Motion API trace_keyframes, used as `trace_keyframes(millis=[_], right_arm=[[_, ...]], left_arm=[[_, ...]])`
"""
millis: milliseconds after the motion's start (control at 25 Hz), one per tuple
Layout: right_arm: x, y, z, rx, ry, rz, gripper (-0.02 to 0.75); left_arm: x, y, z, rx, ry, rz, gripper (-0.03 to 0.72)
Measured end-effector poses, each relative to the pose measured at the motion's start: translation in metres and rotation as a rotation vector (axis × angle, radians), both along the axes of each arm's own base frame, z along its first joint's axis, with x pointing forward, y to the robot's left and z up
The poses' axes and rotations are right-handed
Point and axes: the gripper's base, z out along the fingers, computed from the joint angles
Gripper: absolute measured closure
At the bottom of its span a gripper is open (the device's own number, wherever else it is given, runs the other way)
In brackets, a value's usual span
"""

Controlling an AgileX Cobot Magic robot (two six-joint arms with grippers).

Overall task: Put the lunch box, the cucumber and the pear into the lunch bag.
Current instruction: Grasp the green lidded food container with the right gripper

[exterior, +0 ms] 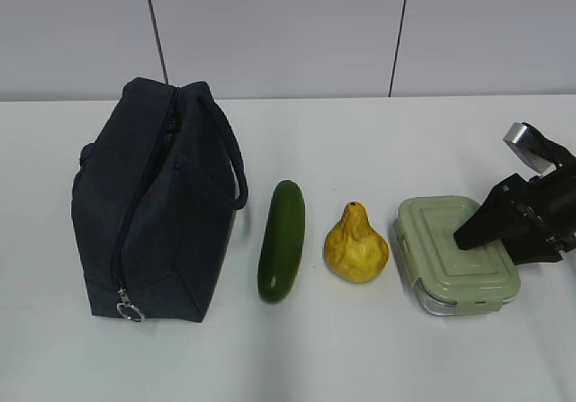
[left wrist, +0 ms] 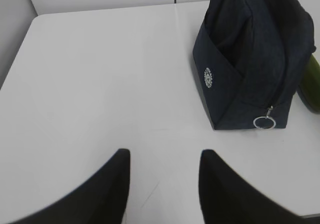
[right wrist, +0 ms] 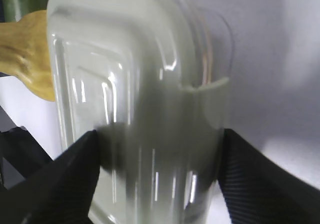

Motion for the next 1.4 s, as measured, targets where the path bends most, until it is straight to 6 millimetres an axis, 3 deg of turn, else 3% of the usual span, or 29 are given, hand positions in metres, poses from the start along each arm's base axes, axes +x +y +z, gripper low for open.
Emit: trace_keyframes(millis=[560,1400], right_arm=[[-0.0023,0.0013,0.0017,0.027,0.017,0.017,0.305],[-0.0027,0.0018,0.0043,0.033,0.020,0.014,0.351]], left_arm=[[0.0000,0.0000,0.0000,0.000,0.000,0.000,0.412],[0.0000,0.0000,0.0000,0.000,0.000,0.000,0.412]])
